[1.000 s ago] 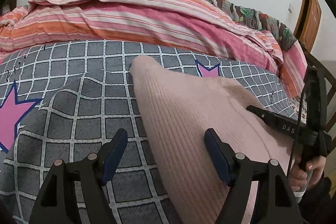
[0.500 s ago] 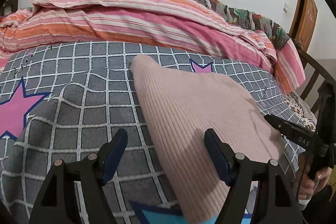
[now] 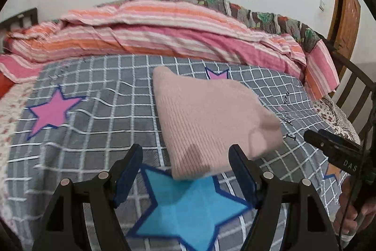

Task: Fold small clothes

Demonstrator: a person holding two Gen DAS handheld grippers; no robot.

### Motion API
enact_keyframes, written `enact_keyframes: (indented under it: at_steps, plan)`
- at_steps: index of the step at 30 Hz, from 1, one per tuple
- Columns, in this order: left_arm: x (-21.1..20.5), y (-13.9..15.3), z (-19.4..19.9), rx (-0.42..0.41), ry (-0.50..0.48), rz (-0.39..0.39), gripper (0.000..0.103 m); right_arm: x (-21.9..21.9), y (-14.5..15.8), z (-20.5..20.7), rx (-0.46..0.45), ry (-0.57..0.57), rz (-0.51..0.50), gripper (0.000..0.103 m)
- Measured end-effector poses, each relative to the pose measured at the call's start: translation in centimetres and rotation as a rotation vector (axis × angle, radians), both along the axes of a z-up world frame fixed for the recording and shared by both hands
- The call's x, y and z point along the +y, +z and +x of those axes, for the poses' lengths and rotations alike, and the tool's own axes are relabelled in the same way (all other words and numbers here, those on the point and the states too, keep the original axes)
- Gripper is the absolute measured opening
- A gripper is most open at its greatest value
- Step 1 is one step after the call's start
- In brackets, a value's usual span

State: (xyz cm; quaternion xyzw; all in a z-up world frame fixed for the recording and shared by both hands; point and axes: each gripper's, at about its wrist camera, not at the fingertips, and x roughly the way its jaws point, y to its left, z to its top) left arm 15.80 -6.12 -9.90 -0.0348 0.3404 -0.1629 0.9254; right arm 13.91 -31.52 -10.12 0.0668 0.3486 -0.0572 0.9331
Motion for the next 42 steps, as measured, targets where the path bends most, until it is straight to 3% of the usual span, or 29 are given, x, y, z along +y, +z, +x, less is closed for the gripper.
enact_keyframes:
  at_steps: [6,11,20,42]
  plan:
    - [0.3,3.4,-4.0,-0.026,0.062,0.048,0.078,1.6,3.0,-3.8,-0.009,0.028,-0.046,0.071]
    - [0.1,5.4,-7.1,-0.062,0.085,0.074,0.081,2.4,5.0,-7.0,-0.046,0.026,-0.069,0.098]
    - [0.1,6.6,-9.6,-0.081,0.094,0.079,0.081,2.9,6.6,-10.6,-0.07,0.014,-0.119,0.102]
    - [0.3,7.6,-10.5,-0.096,0.099,0.084,0.081,2.3,7.0,-11.5,-0.072,-0.018,-0.108,0.102]
